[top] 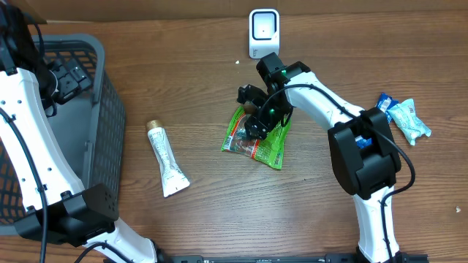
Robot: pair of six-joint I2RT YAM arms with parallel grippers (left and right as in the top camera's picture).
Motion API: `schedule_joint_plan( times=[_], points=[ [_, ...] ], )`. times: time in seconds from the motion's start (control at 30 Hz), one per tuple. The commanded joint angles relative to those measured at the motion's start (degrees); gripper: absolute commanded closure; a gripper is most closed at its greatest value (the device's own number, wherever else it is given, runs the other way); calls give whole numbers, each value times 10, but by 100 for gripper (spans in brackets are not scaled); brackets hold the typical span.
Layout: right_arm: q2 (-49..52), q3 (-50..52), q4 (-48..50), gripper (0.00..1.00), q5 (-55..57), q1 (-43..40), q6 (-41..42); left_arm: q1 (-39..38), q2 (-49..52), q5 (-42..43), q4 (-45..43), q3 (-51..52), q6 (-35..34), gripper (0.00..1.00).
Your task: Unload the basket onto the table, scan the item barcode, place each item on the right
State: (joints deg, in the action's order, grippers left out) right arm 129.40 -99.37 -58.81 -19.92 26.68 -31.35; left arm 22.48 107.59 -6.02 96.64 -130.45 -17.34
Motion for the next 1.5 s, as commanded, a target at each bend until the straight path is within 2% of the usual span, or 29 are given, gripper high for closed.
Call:
schedule_joint_plan(
  times=[0.0,0.07,0.1,0.13,0.2,0.27,0.47,0.53,0.67,0.93,0.97,1.0,1.07,1.1,1.17,1.23,1.3,1.47],
  points=[
    [36,10,-11,19,19,-1,13,-4,-1,1,0,1,11,0],
    [36,10,-16,35,19,-1,44,-4,-1,1,0,1,11,0],
    [36,10,-19,59,19,-1,64,-4,-1,1,1,1,11,0],
    [36,10,-24,76,19,-1,82,-4,-1,1,0,1,11,0],
    [36,10,-45,96,18,0,168,-4,-1,1,0,1,11,0],
    [36,10,-70,96,12,0,235,-4,-1,1,0,1,11,0],
    [36,10,-91,96,-13,-7,341,-4,-1,1,0,1,11,0],
    [36,8,-84,96,-39,-18,342,-4,-1,1,0,1,11,0],
    [14,-16,-69,96,-127,-42,281,-4,-1,1,0,1,11,0],
    [-33,-13,-57,96,-156,-49,305,-4,-1,1,0,1,11,0],
    [-32,-10,-57,91,-151,-49,313,-4,-1,1,0,1,11,1],
    [-31,-2,-50,67,-135,-49,336,-4,-1,1,1,1,11,0],
    [-30,13,-31,32,-112,-47,367,-4,-1,1,0,1,11,1],
    [-28,17,-19,20,-101,-47,380,-4,-1,1,0,1,11,1],
    [-23,17,10,5,-77,-46,407,-4,-1,1,1,1,11,0],
    [-16,17,45,0,-66,-46,431,-4,-1,1,0,1,10,0],
    [-11,18,76,0,-67,-47,439,-4,-1,1,1,1,11,0],
    [14,18,85,17,-95,-33,447,-4,-1,1,1,1,11,0]
  ],
)
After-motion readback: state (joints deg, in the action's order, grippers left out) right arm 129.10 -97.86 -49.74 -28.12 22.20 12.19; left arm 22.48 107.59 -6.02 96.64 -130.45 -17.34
